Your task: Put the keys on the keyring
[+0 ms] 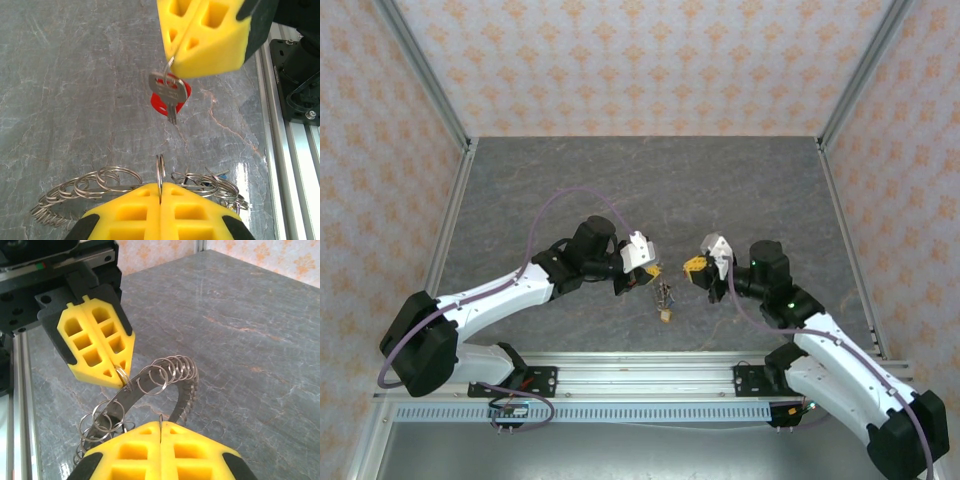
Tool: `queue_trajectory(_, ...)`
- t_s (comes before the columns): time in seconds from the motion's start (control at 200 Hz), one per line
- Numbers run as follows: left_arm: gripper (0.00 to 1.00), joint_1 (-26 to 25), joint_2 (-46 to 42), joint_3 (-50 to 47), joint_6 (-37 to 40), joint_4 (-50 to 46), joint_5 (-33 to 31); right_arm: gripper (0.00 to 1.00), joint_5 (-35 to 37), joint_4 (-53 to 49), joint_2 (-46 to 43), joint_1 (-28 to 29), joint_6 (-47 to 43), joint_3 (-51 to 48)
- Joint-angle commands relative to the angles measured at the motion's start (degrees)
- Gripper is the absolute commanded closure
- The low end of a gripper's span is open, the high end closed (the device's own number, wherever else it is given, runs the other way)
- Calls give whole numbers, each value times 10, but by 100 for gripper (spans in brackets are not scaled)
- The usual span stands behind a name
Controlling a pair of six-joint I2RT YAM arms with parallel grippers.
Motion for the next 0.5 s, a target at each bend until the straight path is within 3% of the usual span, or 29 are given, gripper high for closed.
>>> queue_trajectory(0.0,100,-5,-5,17,-8,35,9,100,-19,23,11,10,-17,20)
queue_trajectory(0.18,100,-5,-5,18,-7,34,5,100,-60,62,41,18,23,21)
queue_trajectory(0.495,100,-6,-1,22,-4,29,8,100,-63,93,59,29,46,25)
